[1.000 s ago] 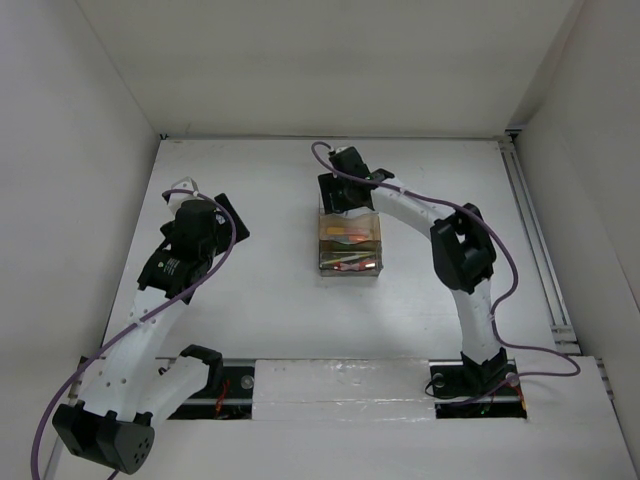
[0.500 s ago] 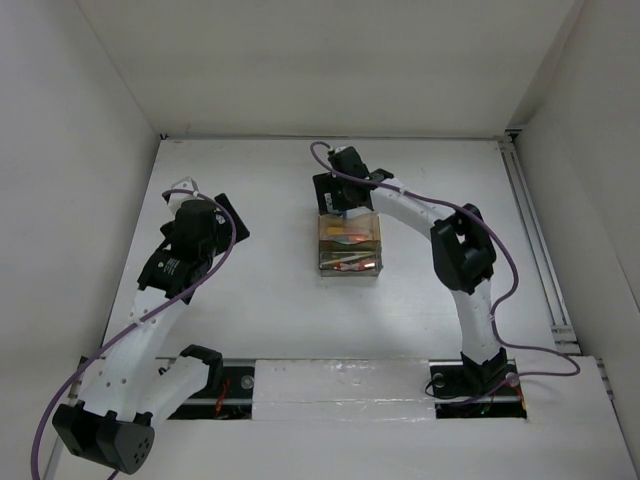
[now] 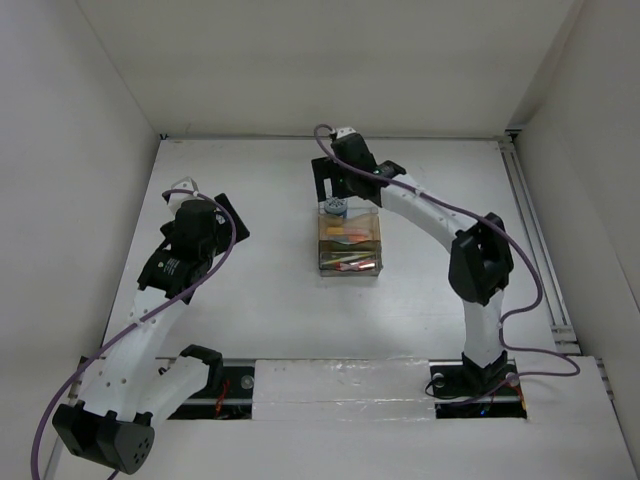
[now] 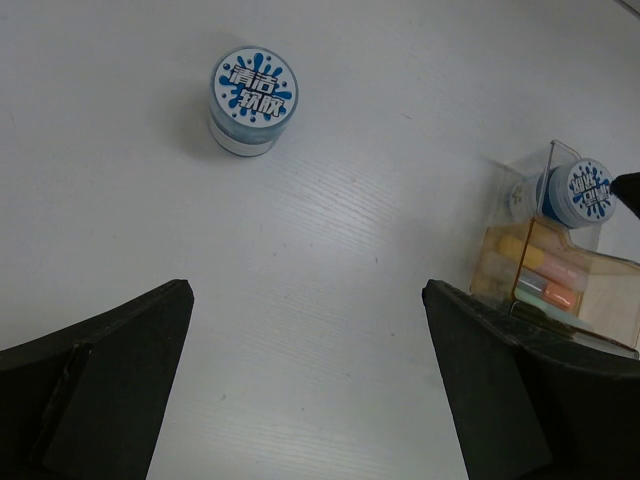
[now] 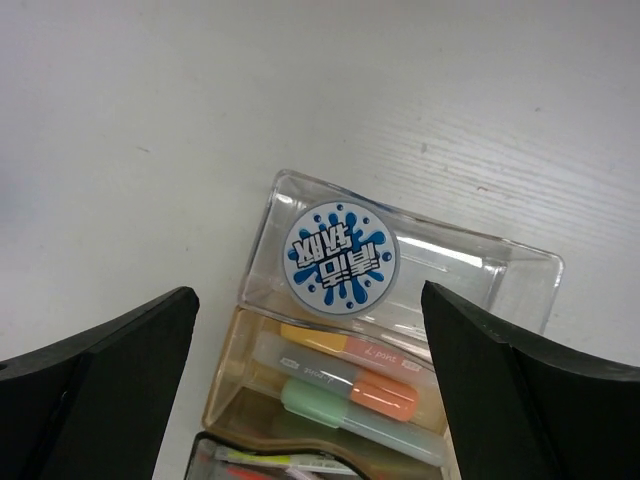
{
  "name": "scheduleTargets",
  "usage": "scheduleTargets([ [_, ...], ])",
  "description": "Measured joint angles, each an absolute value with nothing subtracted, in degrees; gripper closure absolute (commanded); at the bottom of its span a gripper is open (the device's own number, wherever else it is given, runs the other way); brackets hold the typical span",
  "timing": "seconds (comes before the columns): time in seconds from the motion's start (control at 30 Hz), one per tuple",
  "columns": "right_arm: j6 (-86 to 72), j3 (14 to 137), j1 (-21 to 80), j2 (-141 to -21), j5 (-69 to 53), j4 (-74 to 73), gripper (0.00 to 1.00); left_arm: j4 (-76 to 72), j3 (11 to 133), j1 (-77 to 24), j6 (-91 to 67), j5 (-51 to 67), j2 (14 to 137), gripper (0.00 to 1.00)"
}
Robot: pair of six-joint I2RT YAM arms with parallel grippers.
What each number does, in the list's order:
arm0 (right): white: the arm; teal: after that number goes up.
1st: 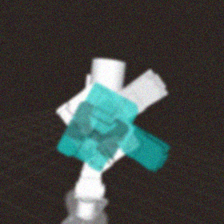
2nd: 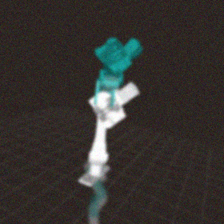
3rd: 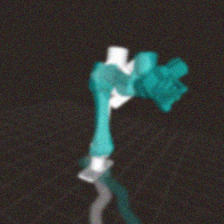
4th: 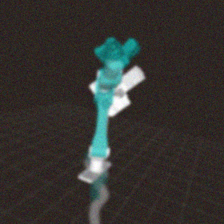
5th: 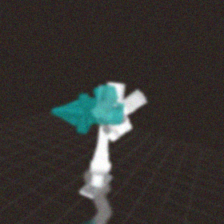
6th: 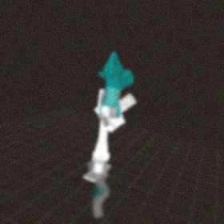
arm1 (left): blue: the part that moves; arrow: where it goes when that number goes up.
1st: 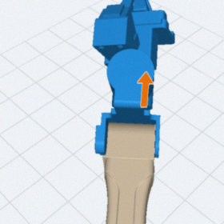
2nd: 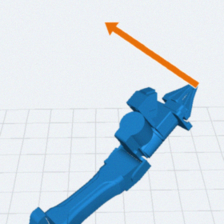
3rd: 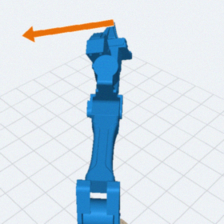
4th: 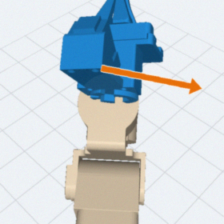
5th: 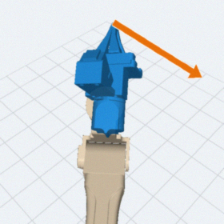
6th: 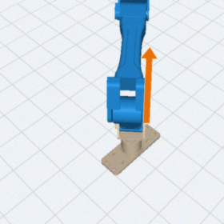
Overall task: Sort the stationery into containers
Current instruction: Place the stationery into the container, then grab a piece of stationery with the left arm
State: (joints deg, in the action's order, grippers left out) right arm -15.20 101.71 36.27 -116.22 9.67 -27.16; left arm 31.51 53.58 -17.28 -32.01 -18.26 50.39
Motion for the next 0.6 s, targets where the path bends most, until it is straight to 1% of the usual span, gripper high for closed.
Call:
scheduleTargets([
  [0.17, -15.2, 102.8, 37.8, -111.3, 13.4, -28.1, 0.00, 31.5, 53.6, -17.3, -32.4, -18.5, 50.4, 0.00],
  [0.27, -15.2, 100.4, 38.6, -106.7, 14.3, -27.6, 0.00, 31.5, 53.6, -17.2, -32.4, -18.8, 51.7, 0.00],
  [0.33, -15.2, 95.6, 38.9, -101.4, 14.5, -27.1, 0.00, 31.8, 54.2, -15.8, -32.7, -18.0, 55.1, 0.00],
  [0.43, -15.2, 87.8, 39.1, -91.8, 14.7, -26.6, 0.00, 31.9, 56.4, -10.9, -33.8, -15.8, 62.5, 0.00],
  [0.47, -15.3, 85.8, 39.2, -88.7, 14.8, -26.3, 0.00, 31.9, 57.4, -8.4, -34.3, -14.9, 66.1, 0.00],
  [0.6, -15.4, 79.9, 40.0, -78.3, 15.1, -25.3, 0.00, 32.4, 61.1, -4.6, -35.1, -13.4, 75.8, 0.00],
])
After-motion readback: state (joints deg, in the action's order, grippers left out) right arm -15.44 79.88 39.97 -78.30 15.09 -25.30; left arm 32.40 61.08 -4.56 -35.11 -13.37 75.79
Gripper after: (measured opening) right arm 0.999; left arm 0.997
